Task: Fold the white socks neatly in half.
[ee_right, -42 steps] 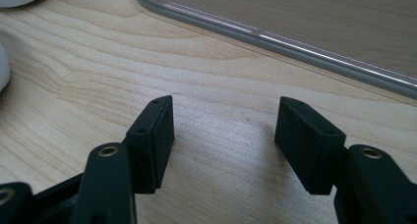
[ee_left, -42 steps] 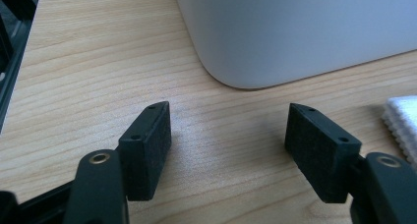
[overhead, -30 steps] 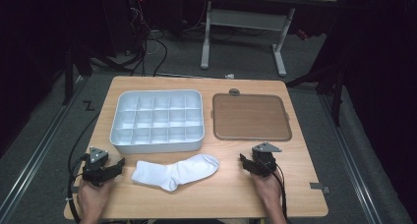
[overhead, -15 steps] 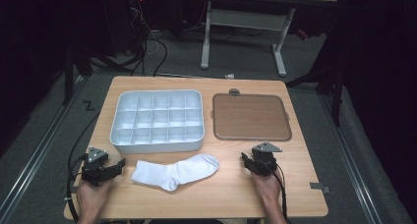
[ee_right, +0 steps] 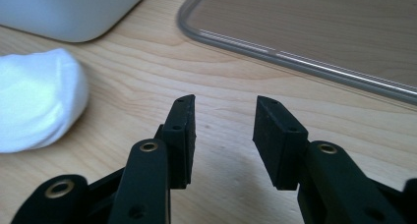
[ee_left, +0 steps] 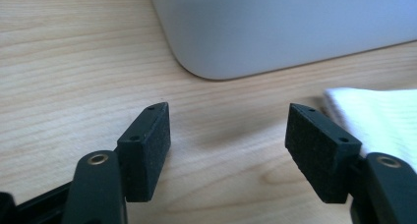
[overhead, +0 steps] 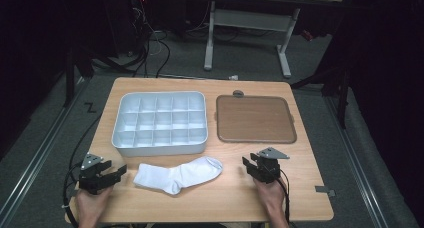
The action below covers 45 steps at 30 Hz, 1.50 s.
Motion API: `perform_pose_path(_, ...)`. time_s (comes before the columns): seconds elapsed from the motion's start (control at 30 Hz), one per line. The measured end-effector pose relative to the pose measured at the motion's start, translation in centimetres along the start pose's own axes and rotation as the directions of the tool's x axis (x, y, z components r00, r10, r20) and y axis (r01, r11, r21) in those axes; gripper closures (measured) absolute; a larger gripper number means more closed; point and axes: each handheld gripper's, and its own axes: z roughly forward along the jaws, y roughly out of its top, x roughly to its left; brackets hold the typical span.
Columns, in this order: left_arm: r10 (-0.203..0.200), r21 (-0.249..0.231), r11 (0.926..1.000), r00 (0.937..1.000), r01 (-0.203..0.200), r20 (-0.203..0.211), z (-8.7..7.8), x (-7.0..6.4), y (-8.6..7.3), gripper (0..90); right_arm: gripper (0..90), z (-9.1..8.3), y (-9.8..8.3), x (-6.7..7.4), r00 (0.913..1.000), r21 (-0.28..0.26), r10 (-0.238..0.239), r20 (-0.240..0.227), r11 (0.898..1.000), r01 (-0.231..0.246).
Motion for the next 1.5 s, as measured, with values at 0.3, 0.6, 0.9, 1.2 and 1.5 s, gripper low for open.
perform_pose_path(0.3, 0.008, 0.029, 0.9995, 0.9973, -0.01, 0.073, -1.0, -2.1, -0.5, 34.8, 60.9, -0.1, 0.3, 2.3, 0.9969, -0.002, -0.039, -0.068, 0.999, 0.039)
perform_pose_path(0.6, -0.011, 0.092, 0.9958, 0.9926, 0.0, 0.121, -1.2, -4.4, -1.0, 34.8, 60.7, 0.2, 0.8, 4.8, 0.985, -0.003, -0.08, -0.153, 0.997, 0.081)
perform_pose_path(0.9, -0.031, 0.106, 0.9942, 0.9928, 0.019, 0.115, -1.1, -5.5, -0.9, 36.1, 57.4, 0.3, 1.6, 6.7, 0.9704, -0.018, -0.117, -0.211, 0.993, 0.116)
perform_pose_path(1.2, 0.009, 0.154, 0.9878, 0.9969, -0.021, 0.078, -0.6, -5.8, -2.8, 40.5, 55.3, 2.4, 1.6, 7.0, 0.975, 0.032, -0.119, -0.187, 0.991, 0.128)
perform_pose_path(1.5, 0.044, 0.152, 0.9868, 0.995, -0.057, 0.09, -0.4, -6.4, -3.5, 44.1, 69.7, 3.5, 1.3, 7.0, 0.9759, 0.076, -0.114, -0.186, 0.989, 0.13)
